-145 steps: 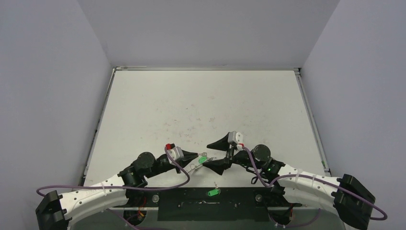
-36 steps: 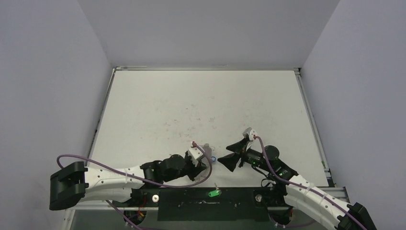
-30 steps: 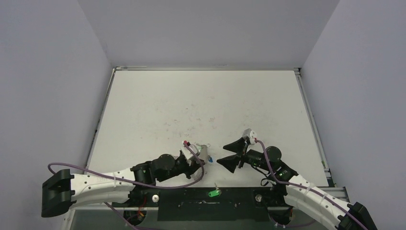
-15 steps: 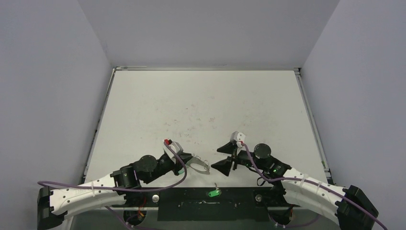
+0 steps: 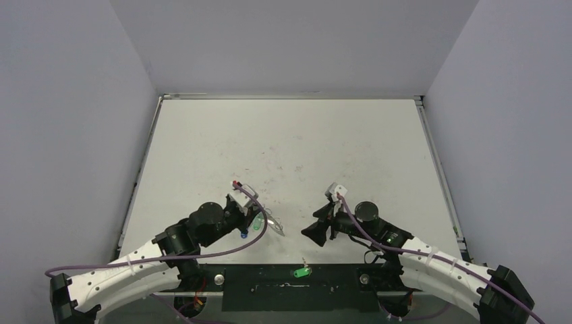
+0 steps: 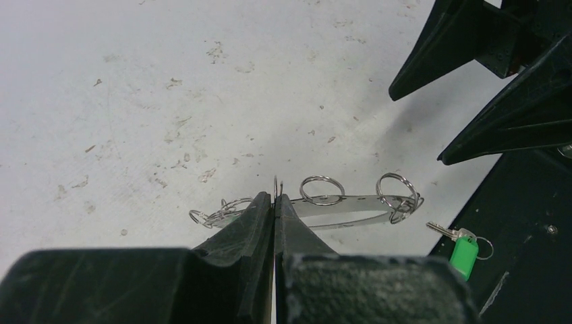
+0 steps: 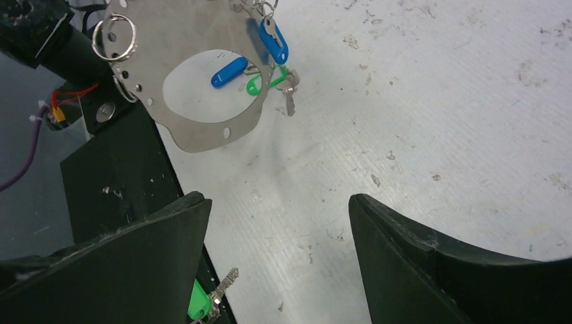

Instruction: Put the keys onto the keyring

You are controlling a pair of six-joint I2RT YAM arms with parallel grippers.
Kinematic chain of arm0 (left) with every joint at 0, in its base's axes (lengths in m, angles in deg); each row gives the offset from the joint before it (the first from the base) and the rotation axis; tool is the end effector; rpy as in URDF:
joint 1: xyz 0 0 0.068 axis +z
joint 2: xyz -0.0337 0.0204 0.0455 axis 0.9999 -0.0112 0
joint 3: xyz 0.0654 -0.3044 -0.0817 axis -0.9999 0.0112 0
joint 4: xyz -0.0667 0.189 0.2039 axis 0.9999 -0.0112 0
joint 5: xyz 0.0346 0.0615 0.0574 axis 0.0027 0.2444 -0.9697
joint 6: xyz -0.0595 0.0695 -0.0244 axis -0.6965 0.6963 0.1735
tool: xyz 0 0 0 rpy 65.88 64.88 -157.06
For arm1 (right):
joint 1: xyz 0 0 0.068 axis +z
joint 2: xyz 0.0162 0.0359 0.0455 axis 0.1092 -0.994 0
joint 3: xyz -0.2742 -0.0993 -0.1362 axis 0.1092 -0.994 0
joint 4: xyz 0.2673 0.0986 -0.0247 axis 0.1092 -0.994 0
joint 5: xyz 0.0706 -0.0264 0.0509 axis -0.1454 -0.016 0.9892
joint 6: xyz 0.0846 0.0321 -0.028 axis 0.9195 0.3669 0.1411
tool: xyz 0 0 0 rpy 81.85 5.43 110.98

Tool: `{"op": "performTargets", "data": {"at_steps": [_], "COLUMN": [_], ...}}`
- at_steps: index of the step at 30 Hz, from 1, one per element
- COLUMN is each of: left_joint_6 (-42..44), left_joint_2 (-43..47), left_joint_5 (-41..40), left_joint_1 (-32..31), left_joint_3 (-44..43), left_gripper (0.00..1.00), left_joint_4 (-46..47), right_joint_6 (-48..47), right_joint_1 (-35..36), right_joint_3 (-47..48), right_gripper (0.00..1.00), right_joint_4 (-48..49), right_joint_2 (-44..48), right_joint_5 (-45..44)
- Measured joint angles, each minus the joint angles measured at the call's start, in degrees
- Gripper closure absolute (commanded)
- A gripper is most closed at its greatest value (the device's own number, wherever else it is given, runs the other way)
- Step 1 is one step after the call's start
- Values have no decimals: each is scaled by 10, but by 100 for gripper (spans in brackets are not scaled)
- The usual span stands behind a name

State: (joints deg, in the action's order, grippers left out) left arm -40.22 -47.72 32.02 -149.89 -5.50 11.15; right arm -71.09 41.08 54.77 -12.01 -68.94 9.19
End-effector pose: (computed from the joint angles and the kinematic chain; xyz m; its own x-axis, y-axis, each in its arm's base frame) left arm 0.1062 -0.1495 0.2619 -0.2328 0.1709 -0.9574 0.7224 0.6895 -0.0526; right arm 0.1078 0.1695 0.1910 -0.4520 -0.1282 -0.8827 -0.8463 0.3743 0.3790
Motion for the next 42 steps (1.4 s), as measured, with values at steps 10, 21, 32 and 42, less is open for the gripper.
{"op": "performTargets", "data": {"at_steps": [10,21,32,42], "left_joint_6": [7,9,-12,-20], "left_joint_2": [-32,-25,-25,-33], "left_joint_5": [82,144,167,176], "left_joint_1": [90,93,93,93], "left_joint_3": [-27,13,66,66], "left_gripper": [100,100,100,100], "left_joint_4": [-6,60,129,150], "right_joint_6": [140,266,401,500], "right_joint_1": [0,0,17,103], "right_joint_3": [62,85,49,24], "right_gripper": [6,9,44,57], "right_joint_4": [-163,-408,-460,-408], "right_joint_2": [8,114,123,57], "right_joint_5": [-98,-108,-75,-70]}}
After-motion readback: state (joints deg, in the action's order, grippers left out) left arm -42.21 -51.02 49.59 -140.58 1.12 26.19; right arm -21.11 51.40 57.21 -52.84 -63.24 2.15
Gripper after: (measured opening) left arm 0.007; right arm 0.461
